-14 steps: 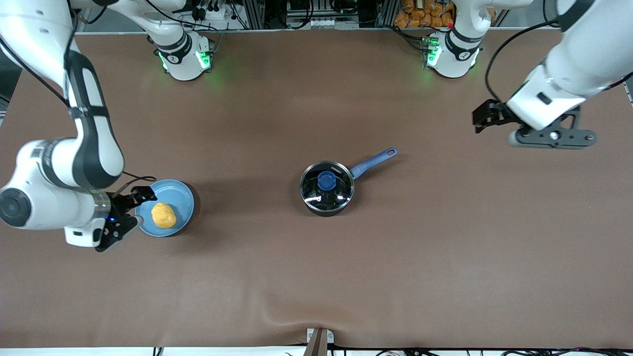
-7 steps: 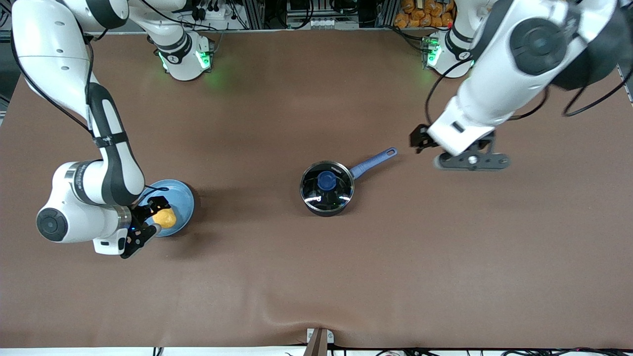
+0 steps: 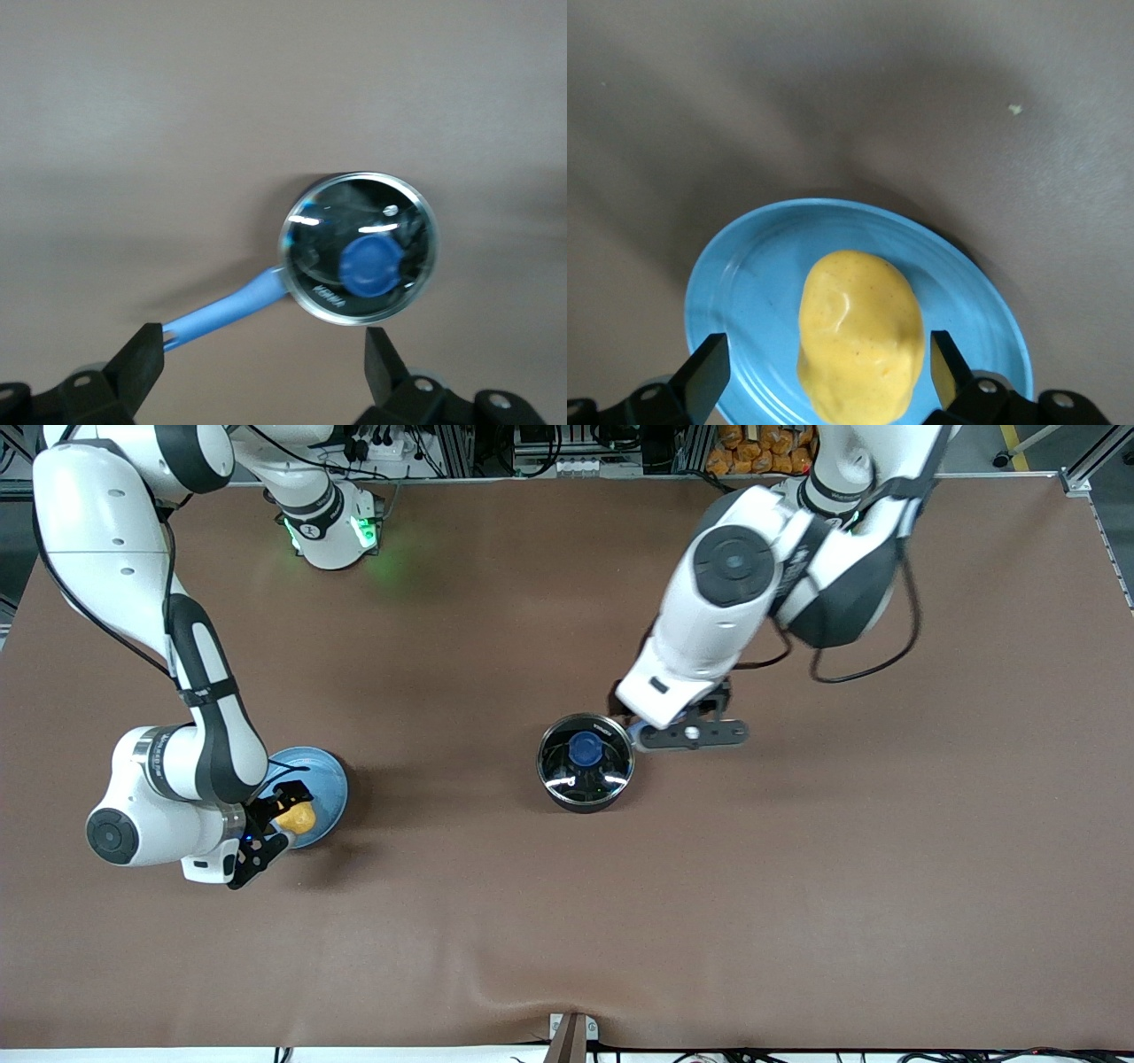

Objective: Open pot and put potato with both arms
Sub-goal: 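Grasp the potato with the right gripper while the left gripper grasps the knob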

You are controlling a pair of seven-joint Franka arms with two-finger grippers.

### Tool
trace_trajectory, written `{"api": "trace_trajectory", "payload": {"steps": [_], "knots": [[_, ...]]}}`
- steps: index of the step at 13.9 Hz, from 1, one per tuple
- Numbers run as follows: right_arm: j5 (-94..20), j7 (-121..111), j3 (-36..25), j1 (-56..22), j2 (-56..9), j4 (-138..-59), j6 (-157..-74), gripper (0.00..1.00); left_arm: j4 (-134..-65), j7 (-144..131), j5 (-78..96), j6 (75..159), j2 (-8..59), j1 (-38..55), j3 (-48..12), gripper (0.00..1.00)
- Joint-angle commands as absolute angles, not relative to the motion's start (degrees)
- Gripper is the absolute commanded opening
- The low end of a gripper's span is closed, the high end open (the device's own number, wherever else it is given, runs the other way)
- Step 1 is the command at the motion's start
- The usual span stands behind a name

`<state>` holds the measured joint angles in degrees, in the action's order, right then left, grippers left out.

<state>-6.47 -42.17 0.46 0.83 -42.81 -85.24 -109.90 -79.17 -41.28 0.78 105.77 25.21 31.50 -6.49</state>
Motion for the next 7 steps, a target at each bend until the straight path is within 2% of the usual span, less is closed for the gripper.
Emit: {"api": "trace_trajectory", "payload": {"steps": [1, 4, 5, 6, 7], "knots": [[-7.82, -43.42, 0.88, 2.11, -44.64, -84.29, -110.04, 1.00, -76.29, -42.28, 1.67, 108.97, 29.69, 32.86, -5.89, 1.00], [-8.09, -44.29, 0.88, 2.46, -44.74, -84.55, -110.04, 1.00, -76.38, -42.54, 1.49, 111.79, 32.34, 34.89, -5.71, 1.00], [-8.17, -45.08, 0.88, 2.46, -44.74, -84.64, -110.04, 0.85, -76.46, -42.10, 1.58, 111.80, 32.69, 34.98, -5.89, 1.00], [-8.17, -45.61, 0.88, 2.46, -44.74, -84.64, -110.04, 0.58, -76.46, -42.19, 1.67, 111.80, 33.30, 35.07, -5.98, 1.00], [-8.17, -45.70, 0.88, 2.46, -44.74, -84.64, -110.04, 0.35, -76.38, -42.62, 1.76, 111.88, 34.53, 35.50, -5.98, 1.00]]}}
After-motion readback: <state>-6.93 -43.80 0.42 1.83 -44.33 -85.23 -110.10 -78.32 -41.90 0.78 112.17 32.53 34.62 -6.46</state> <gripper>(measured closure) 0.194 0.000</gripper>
